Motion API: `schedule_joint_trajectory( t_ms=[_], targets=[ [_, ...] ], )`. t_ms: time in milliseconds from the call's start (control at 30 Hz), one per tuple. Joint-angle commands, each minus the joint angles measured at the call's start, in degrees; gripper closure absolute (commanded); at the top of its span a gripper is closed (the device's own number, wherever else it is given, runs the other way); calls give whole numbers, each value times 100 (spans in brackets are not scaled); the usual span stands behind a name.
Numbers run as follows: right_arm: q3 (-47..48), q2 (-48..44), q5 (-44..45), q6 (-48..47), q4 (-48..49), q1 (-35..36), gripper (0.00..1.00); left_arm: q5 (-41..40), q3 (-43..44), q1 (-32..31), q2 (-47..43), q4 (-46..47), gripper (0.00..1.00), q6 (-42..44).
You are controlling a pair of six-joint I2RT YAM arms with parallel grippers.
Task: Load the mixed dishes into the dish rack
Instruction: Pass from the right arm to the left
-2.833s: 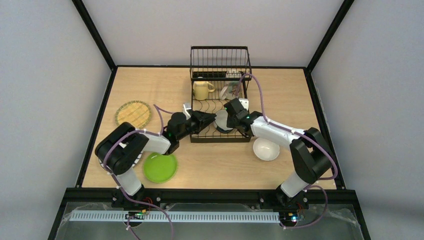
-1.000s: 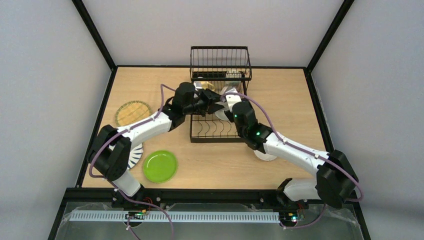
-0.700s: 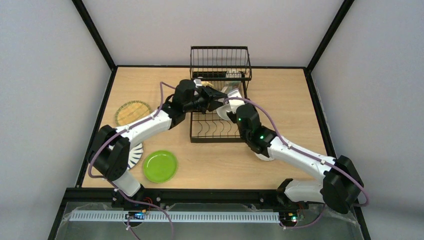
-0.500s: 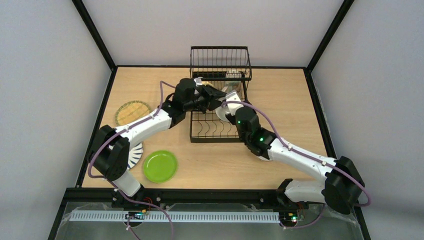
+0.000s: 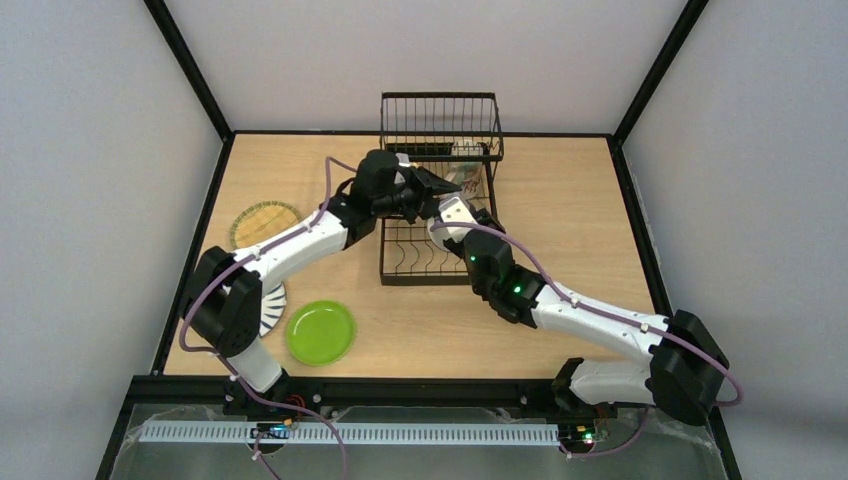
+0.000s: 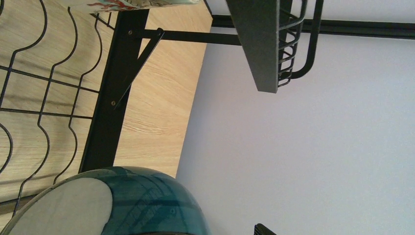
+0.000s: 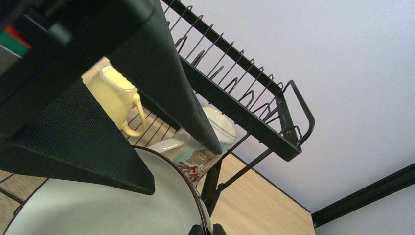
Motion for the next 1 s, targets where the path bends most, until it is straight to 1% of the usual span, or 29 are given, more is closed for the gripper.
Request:
schedule_joint_trajectory(
  t_ms=[0, 67, 100, 367, 500, 600, 667, 767, 867, 967],
  targets=[
    [-81, -219, 98, -393, 752, 164, 100, 29, 207, -49, 197, -377, 1, 156],
    [-92, -200, 126, -474, 776, 187, 100, 61, 212, -92, 230, -377, 1, 153],
    [-100, -186, 148, -507, 785, 187, 100, 78, 227, -106, 248, -545, 1, 148],
    [-120, -26, 412, -987, 964, 319, 100, 298, 608, -221, 488, -1018, 1, 275],
    [-128, 94, 530, -1188, 1021, 439, 100, 349, 794, -285, 586, -1136, 5, 297],
    [-128, 175, 617, -1290, 999, 547, 100, 411, 893, -305, 662, -1201, 12, 329],
    [-128, 216, 676, -1316, 976, 622, 100, 442, 925, -314, 692, -1207, 19, 365],
    [-121, 254, 748, -1361, 959, 712, 100, 481, 966, -323, 715, -1274, 38, 455],
    [-83, 273, 790, -1418, 908, 767, 100, 559, 957, -328, 766, -1345, 50, 551],
    [-30, 322, 842, -1467, 856, 840, 100, 615, 893, -332, 795, -1353, 60, 586]
  ],
)
